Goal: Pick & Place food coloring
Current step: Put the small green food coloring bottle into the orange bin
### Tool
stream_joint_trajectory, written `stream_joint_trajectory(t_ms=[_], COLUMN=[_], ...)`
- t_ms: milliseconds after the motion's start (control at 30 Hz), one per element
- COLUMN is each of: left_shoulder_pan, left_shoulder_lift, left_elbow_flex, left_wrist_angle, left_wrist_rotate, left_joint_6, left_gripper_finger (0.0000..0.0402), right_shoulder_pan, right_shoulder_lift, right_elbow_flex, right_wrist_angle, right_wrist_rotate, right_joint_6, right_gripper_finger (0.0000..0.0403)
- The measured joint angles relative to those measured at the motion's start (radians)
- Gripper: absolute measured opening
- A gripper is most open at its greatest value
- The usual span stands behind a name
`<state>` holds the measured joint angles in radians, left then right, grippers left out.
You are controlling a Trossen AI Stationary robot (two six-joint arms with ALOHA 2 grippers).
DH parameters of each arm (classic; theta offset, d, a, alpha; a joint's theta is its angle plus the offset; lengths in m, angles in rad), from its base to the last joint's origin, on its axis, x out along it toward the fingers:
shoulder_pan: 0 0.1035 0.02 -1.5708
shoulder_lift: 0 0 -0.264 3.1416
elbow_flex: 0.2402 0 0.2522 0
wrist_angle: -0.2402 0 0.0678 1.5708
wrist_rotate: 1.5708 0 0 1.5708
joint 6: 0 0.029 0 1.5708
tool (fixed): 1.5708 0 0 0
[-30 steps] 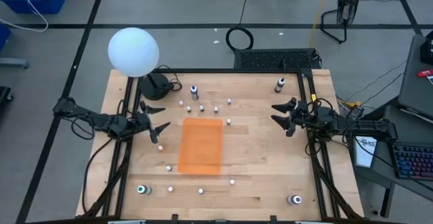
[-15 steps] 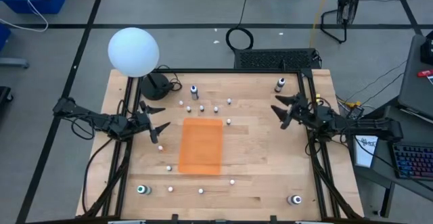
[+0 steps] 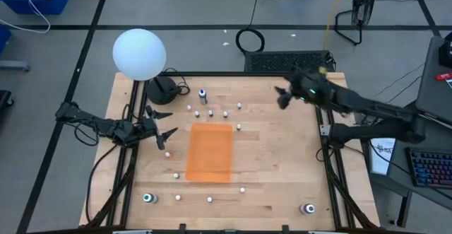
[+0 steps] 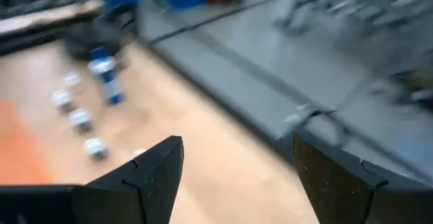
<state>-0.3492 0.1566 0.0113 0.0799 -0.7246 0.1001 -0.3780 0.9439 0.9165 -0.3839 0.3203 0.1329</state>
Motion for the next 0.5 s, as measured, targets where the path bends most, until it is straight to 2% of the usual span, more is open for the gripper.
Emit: stream_joint_trajectory(t_ms=[100,167,367,500], left_shoulder_pan=[0.0,0.0,0.0,0.0], left_shoulder_lift=[0.0,0.0,0.0,0.0], left_elbow_flex=[0.0,0.0,0.0,0.0], left_wrist_angle=[0.0,0.0,0.0,0.0], left_wrist_rotate=[0.0,0.0,0.0,0.0], left_joint_6=[0.0,0.0,0.0,0.0], left_gripper_finger=[0.031,0.031,0.031,0.031], right_shoulder_pan=[-0.048,-0.061,-0.059,-0.06], right_shoulder_lift=[0.134,0.229,0.519,0.676], right_elbow_flex=[0.097,0.147,0.279,0.311], right_wrist_angle=[0.001,0.005,0.012,0.034], right_wrist_rotate=[-0.168,-0.235,-0.278,-0.277], right_joint_6=[-0.016,-0.048,-0.186,-0.227], right_gripper_finger=[0.0263,0.0263,0.0263,0.0263])
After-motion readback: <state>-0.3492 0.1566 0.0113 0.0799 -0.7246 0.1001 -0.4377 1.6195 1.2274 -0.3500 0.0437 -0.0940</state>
